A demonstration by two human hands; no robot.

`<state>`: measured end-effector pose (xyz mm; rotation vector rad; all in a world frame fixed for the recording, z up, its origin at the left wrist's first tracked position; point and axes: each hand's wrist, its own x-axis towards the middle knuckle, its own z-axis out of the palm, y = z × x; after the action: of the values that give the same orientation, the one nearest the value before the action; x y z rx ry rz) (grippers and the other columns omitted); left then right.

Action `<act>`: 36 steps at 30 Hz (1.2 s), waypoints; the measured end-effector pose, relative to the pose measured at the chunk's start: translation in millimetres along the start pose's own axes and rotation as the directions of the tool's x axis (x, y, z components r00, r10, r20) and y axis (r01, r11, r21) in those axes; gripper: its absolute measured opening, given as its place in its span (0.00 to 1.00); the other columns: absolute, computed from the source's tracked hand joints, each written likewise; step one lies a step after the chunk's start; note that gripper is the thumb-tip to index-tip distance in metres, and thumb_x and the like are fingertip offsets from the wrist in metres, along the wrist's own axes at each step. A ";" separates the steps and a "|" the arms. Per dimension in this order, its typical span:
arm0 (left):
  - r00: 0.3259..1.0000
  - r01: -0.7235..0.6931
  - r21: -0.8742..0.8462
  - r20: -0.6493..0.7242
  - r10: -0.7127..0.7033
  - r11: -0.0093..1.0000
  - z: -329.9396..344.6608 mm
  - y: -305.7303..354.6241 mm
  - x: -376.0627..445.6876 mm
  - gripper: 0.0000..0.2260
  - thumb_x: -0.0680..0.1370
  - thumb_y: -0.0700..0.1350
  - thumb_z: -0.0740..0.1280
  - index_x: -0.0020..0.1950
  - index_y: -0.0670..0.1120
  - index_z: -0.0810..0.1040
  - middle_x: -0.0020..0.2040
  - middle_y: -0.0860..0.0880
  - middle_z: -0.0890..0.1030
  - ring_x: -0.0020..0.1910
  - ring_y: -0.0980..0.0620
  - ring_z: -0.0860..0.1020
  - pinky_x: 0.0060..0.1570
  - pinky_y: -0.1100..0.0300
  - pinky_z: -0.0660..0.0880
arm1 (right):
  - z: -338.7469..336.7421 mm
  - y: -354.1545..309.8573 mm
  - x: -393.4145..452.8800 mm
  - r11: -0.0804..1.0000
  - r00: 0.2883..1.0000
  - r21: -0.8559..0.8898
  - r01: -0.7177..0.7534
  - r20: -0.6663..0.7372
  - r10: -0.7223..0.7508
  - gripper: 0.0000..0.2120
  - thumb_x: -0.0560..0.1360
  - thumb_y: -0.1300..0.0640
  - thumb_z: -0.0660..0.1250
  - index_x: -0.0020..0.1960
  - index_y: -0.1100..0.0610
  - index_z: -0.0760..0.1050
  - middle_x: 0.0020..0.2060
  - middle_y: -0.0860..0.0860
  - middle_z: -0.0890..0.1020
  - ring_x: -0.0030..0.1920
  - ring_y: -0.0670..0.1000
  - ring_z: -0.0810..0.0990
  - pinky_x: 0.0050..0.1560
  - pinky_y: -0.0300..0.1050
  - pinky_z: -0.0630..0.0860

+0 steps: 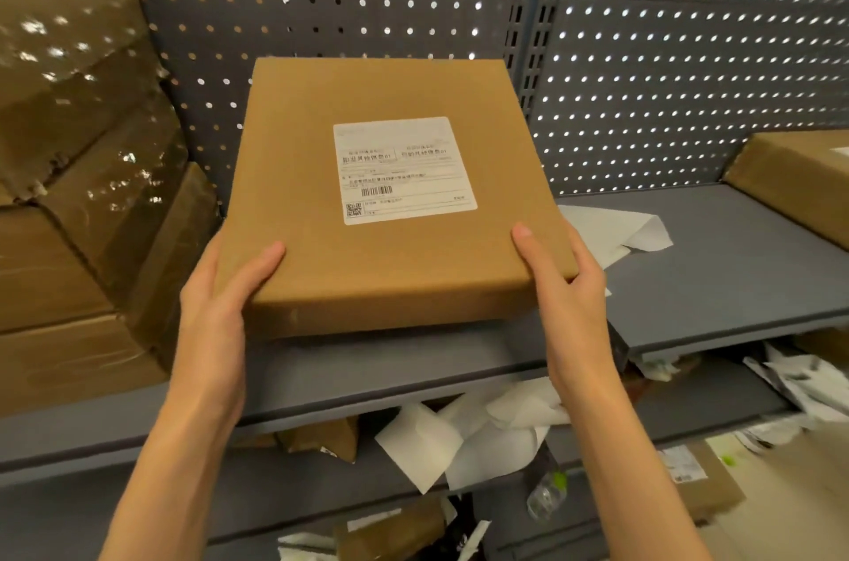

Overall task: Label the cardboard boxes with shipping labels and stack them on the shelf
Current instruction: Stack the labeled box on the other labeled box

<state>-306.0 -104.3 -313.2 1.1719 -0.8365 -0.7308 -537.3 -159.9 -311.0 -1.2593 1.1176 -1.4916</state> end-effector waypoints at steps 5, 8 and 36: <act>0.989 -0.112 0.025 0.095 0.109 0.993 12.1 3.7 2.8 0.33 0.63 0.59 0.68 0.68 0.52 0.70 0.62 0.54 0.76 0.62 0.55 0.74 0.68 0.48 0.65 | -13.7 -2.5 -9.1 0.996 0.992 -0.007 0.088 -0.091 -0.089 0.31 0.71 0.43 0.69 0.71 0.50 0.67 0.60 0.42 0.77 0.58 0.38 0.76 0.57 0.36 0.74; 0.977 -0.149 0.011 0.154 0.146 0.989 27.3 3.9 6.5 0.34 0.64 0.59 0.68 0.69 0.51 0.70 0.62 0.55 0.76 0.62 0.56 0.73 0.68 0.50 0.66 | -27.3 -5.2 -14.2 0.994 0.982 -0.016 0.109 -0.153 -0.111 0.33 0.68 0.41 0.68 0.70 0.48 0.67 0.60 0.42 0.78 0.58 0.41 0.77 0.59 0.43 0.75; 0.807 -0.114 -0.220 0.548 0.220 0.969 363.9 -8.0 -154.1 0.34 0.65 0.60 0.67 0.70 0.50 0.69 0.62 0.54 0.76 0.60 0.56 0.74 0.53 0.61 0.69 | -389.2 -66.6 -33.2 0.956 0.807 -0.186 0.227 -0.514 -0.291 0.31 0.69 0.42 0.68 0.69 0.52 0.69 0.60 0.48 0.78 0.58 0.46 0.78 0.53 0.36 0.76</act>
<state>-697.6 -150.8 -286.0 0.7007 -1.3288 -1.0075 -923.4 -73.6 -287.8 -1.1292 1.4505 -2.1033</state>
